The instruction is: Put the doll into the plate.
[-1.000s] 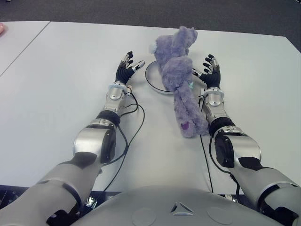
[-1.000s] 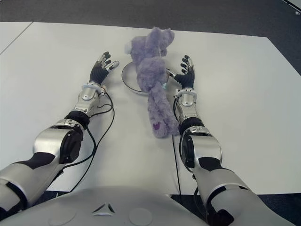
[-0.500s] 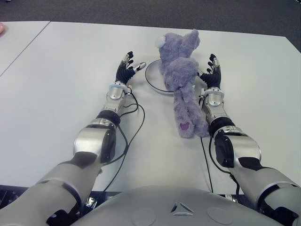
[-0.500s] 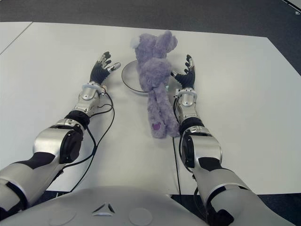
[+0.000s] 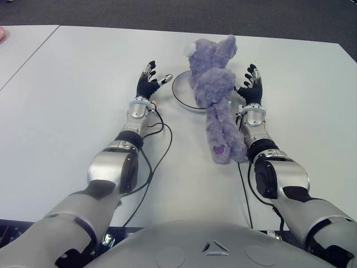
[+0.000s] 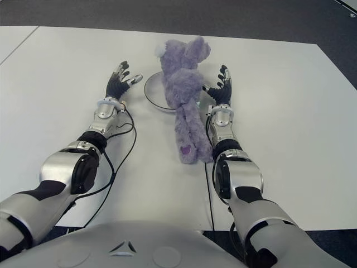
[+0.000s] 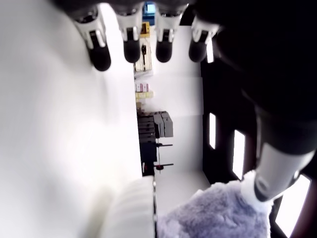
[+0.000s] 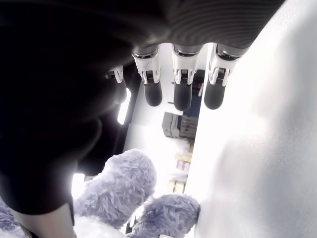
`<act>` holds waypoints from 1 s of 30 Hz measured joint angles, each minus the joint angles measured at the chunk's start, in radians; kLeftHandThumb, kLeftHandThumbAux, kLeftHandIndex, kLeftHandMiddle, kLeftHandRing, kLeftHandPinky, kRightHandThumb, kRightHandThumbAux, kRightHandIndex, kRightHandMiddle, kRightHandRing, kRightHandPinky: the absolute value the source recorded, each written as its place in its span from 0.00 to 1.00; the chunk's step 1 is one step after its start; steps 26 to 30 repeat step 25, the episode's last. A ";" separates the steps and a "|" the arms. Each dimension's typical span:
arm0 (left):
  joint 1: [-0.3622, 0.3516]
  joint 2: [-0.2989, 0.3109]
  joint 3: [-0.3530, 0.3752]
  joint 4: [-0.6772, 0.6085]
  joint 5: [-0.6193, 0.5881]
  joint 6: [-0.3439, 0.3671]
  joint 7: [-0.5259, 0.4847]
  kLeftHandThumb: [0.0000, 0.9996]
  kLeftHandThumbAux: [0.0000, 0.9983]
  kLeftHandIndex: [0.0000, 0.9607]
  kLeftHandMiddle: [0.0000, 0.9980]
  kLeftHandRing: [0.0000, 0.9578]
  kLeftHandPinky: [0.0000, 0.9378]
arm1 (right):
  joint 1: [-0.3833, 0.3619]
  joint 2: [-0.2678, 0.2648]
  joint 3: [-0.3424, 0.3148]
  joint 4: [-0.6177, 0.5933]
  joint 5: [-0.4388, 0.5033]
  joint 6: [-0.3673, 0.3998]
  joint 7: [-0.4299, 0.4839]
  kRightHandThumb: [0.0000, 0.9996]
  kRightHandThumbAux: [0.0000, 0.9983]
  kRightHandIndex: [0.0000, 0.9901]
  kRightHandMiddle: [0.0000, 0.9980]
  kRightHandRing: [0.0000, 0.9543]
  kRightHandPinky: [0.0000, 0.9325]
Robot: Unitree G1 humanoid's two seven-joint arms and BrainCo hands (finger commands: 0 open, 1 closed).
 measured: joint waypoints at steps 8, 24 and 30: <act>0.000 -0.003 0.002 0.000 -0.001 0.000 0.032 0.00 0.73 0.10 0.06 0.07 0.14 | 0.000 0.000 0.000 0.000 0.000 0.000 -0.003 0.00 0.81 0.09 0.12 0.13 0.17; 0.000 -0.007 0.017 -0.001 -0.007 0.000 0.058 0.00 0.70 0.09 0.07 0.08 0.15 | 0.000 0.000 0.000 0.000 0.000 0.001 -0.007 0.00 0.83 0.11 0.14 0.14 0.19; 0.000 -0.007 0.018 -0.001 -0.008 0.000 0.058 0.00 0.70 0.10 0.07 0.08 0.15 | 0.000 0.000 -0.001 0.000 0.000 0.001 -0.007 0.00 0.83 0.11 0.14 0.15 0.19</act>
